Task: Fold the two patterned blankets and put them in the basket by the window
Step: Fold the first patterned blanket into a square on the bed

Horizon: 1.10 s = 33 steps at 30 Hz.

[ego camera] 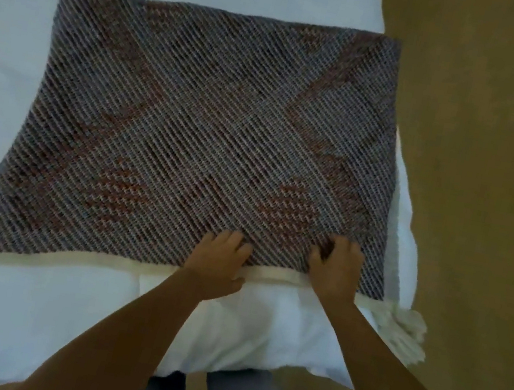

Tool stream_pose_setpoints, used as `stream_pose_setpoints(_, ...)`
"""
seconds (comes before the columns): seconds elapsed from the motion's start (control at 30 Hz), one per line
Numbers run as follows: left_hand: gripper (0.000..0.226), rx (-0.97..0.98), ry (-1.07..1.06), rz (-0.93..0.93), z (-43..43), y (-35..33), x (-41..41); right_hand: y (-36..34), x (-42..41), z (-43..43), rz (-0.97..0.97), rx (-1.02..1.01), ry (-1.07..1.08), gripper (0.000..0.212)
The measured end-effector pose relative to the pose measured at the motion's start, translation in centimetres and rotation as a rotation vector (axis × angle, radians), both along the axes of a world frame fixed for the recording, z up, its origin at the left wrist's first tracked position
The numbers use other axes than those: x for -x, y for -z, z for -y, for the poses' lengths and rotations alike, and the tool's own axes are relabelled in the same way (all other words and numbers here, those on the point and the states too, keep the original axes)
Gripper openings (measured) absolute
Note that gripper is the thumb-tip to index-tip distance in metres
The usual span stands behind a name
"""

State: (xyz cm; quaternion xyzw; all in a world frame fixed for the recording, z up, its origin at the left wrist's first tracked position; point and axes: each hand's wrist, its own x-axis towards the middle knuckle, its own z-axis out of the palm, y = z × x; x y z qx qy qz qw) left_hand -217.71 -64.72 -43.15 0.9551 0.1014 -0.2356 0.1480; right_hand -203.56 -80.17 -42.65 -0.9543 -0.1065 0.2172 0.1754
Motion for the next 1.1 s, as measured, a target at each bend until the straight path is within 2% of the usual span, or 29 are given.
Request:
stream_pose_setpoints(0.13,0.066,-0.092,0.162,-0.024,3.1,0.2,-5.2,0.6,-2.9,3.3,-0.064,0.111,0.24,0.079)
stream_pose_setpoints(0.23,0.048,-0.123,0.169,-0.011,4.8,-0.3,-7.7,1.2,-4.4,4.7,-0.121,0.135,0.392,0.093)
stream_pose_setpoints(0.33,0.031,-0.109,0.255,0.084,6.0,-0.5,-8.7,2.0,-6.6,6.2,-0.245,0.032,0.464,0.073)
stream_pose_setpoints(0.4,0.031,-0.051,0.331,0.104,6.4,-0.3,-8.5,2.3,-7.8,7.1,-0.278,0.007,0.371,0.052)
stream_pose_setpoints(0.5,0.033,0.028,0.423,-0.009,6.7,0.1,-8.3,2.6,-8.9,8.8,-0.214,0.019,0.272,0.031)
stream_pose_setpoints(0.57,0.042,0.058,0.41,-0.062,6.7,0.6,-8.9,3.0,-9.2,9.5,-0.197,0.019,0.305,0.032)
stream_pose_setpoints(0.67,0.059,0.066,0.346,0.014,6.7,0.3,-11.6,3.3,-9.0,9.4,-0.192,-0.031,0.336,0.037)
stream_pose_setpoints(0.8,0.06,0.058,0.411,0.088,7.8,0.6,-14.6,2.5,-9.2,10.4,-0.141,-0.19,0.329,0.043)
stream_pose_setpoints(0.9,0.058,0.069,0.37,0.107,9.0,0.6,-16.1,2.1,-10.4,12.7,-0.084,-0.218,0.41,0.042)
stream_pose_setpoints(1.03,0.05,0.09,0.332,0.023,9.7,0.6,-17.8,3.5,-9.9,13.3,-0.327,-0.109,0.374,0.039)
stream_pose_setpoints(1.1,0.043,0.114,0.289,0.022,9.4,0.5,-19.0,4.0,-9.8,12.8,-0.356,-0.145,0.405,0.031)
